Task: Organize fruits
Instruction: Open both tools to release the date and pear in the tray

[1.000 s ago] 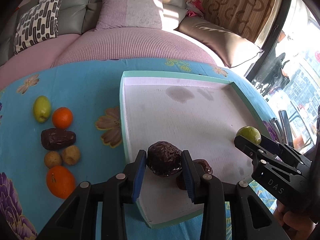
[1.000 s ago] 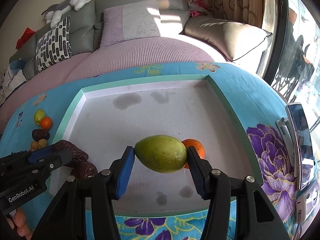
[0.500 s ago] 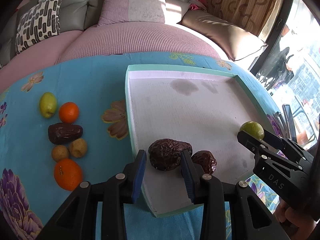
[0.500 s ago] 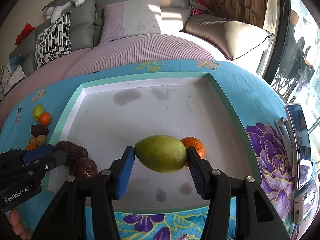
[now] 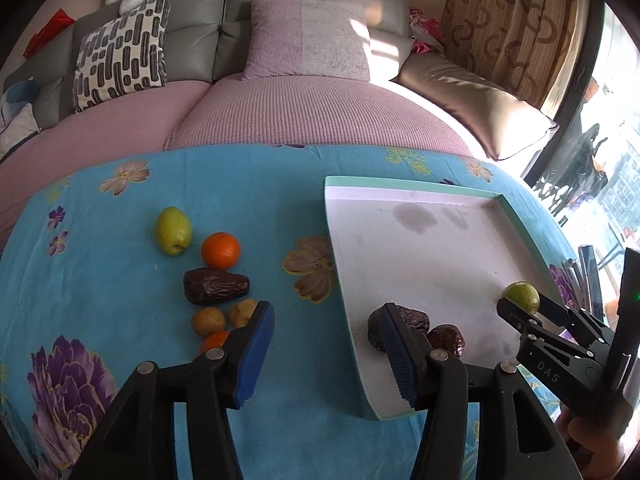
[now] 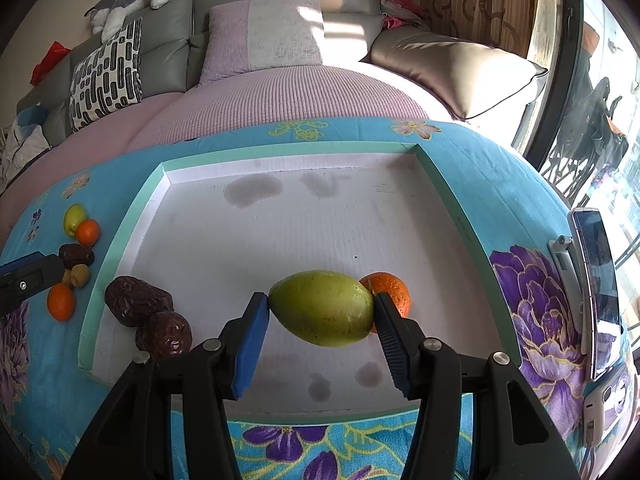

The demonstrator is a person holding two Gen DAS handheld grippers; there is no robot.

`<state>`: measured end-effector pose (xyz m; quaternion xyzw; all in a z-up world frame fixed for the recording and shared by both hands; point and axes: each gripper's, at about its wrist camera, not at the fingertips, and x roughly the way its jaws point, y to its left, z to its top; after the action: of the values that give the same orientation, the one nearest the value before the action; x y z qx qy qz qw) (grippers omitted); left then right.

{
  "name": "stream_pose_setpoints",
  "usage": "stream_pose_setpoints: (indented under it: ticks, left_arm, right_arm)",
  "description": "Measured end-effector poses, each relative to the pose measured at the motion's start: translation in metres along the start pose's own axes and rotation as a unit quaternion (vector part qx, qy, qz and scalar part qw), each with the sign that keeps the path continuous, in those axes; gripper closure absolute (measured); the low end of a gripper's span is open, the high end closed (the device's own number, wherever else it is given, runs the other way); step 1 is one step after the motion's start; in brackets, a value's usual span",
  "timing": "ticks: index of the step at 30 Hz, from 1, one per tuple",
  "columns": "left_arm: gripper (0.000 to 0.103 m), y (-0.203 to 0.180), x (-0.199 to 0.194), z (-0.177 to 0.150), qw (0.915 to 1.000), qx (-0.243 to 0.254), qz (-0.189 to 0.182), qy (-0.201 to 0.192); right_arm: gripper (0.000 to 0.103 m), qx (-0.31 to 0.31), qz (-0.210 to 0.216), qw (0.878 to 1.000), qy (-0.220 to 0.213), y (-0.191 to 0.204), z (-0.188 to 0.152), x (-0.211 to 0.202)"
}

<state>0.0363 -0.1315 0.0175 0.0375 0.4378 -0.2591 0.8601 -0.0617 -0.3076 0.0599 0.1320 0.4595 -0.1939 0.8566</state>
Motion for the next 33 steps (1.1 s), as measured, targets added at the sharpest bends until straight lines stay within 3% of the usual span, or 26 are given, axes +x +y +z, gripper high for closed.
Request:
stream_pose_setpoints:
  ticks: [11,14,17,33]
  left_arm:
    - [0.039,0.068,0.023,-0.014,0.9918,-0.099,0.063,0.049]
    - [0.037,0.074,0.024,-0.015,0.9908,-0.105,0.068,0.051]
    - [0.029,0.075,0.025,-0.017,0.9908,-0.103,0.072,0.051]
    - [0.027,0.068,0.020,-0.016,0.9913,-0.096,0.077,0.047]
  right_arm:
    - [0.047,-0.018,-0.013,1.000,0.001,0.005,0.000,0.002]
    - [0.047,-0.018,-0.015,1.000,0.000,0.005,0.000,0.002]
    - [0.047,-0.016,-0.015,1.000,0.000,0.004,0.000,0.002]
    - [0.047,-0.008,-0.005,1.000,-0.028,0.004,0.004,-0.010]
